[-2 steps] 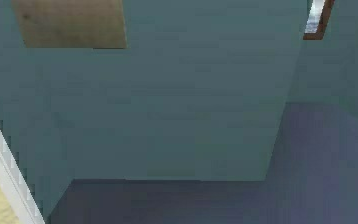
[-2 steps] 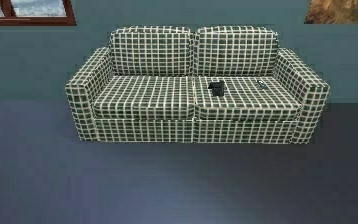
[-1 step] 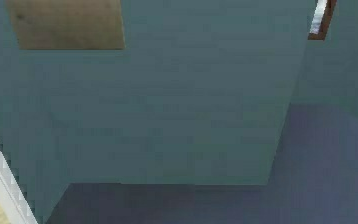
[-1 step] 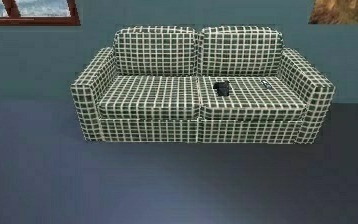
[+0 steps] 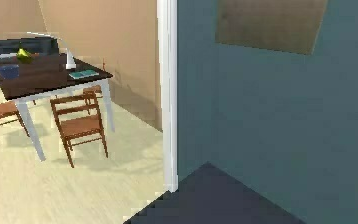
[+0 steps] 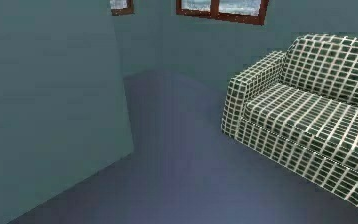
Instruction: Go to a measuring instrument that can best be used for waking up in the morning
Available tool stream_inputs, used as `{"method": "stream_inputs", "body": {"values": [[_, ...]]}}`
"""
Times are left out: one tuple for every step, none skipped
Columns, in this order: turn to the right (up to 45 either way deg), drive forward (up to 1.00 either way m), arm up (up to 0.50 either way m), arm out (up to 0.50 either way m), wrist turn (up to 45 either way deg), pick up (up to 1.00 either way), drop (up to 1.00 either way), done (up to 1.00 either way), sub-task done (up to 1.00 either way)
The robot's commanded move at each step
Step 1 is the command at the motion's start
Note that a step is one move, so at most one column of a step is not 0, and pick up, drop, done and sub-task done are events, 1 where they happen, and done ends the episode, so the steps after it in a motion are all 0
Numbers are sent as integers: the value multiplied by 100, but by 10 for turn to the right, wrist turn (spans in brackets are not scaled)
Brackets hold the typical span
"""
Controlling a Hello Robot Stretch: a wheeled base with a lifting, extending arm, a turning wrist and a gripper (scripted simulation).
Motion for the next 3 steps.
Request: {"method": "stream_inputs", "body": {"values": [[-180, 0, 0, 0, 0, 0, 0, 0, 0], [0, 60, 0, 0, 0, 0, 0, 0, 0], [-330, 0, 0, 0, 0, 0, 0, 0, 0]]}}
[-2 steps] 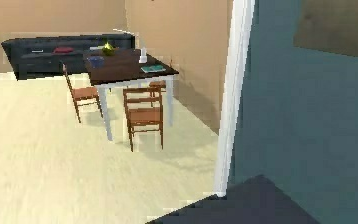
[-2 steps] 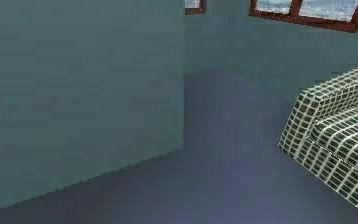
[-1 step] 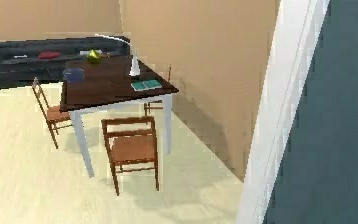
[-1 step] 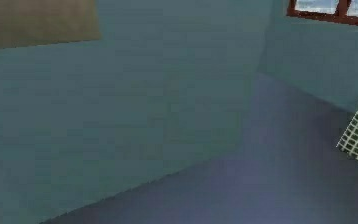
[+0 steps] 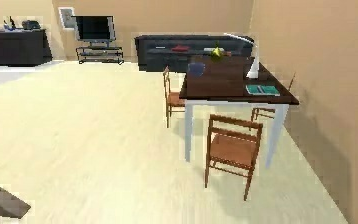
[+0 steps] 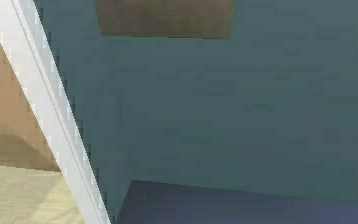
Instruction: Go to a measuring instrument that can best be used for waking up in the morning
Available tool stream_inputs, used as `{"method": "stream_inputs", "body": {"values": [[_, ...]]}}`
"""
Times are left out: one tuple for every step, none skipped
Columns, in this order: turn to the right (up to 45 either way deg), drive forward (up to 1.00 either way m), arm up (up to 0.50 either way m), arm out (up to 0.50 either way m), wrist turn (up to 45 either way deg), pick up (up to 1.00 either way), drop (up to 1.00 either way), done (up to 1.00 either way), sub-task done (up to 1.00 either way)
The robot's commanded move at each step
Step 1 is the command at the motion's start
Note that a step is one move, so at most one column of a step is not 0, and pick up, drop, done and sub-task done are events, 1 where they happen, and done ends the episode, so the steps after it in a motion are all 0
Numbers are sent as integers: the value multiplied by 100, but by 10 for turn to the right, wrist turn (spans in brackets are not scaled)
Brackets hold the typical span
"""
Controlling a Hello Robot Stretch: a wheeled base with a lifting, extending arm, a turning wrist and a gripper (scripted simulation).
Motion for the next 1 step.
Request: {"method": "stream_inputs", "body": {"values": [[0, 5, 0, 0, 0, 0, 0, 0, 0]]}}
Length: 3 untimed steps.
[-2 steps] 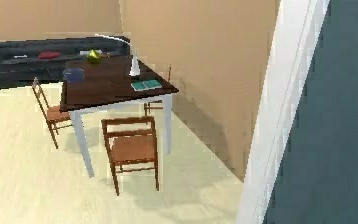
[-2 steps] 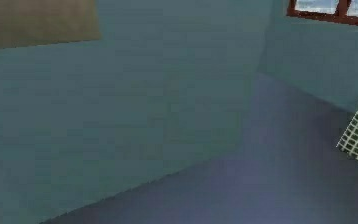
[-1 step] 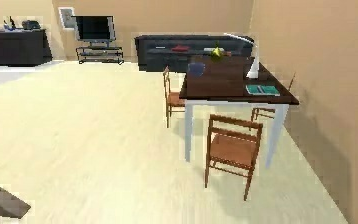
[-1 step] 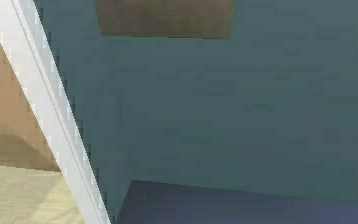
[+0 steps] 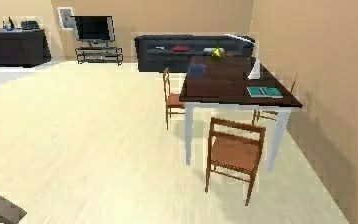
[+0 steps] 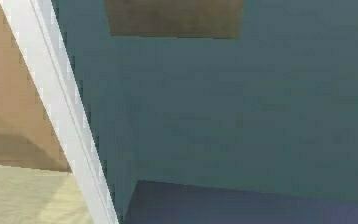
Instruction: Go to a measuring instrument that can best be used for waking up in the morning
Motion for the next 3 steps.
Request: {"method": "stream_inputs", "body": {"values": [[-300, 0, 0, 0, 0, 0, 0, 0, 0], [-30, 0, 0, 0, 0, 0, 0, 0, 0], [0, 100, 0, 0, 0, 0, 0, 0, 0]]}}
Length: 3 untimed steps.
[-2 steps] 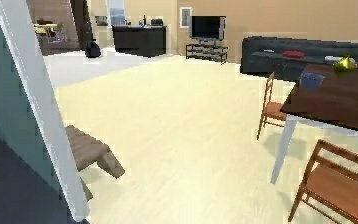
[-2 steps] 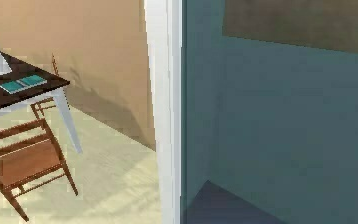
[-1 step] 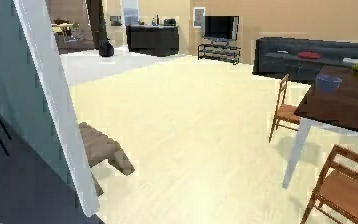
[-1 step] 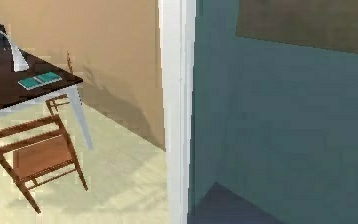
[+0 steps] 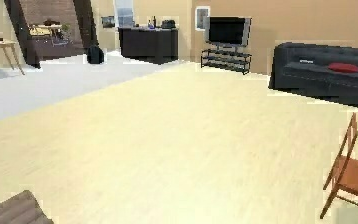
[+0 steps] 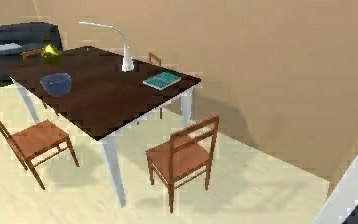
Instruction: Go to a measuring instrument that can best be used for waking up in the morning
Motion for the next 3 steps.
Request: {"method": "stream_inputs", "body": {"values": [[0, 60, 0, 0, 0, 0, 0, 0, 0], [-300, 0, 0, 0, 0, 0, 0, 0, 0], [0, 100, 0, 0, 0, 0, 0, 0, 0]]}}
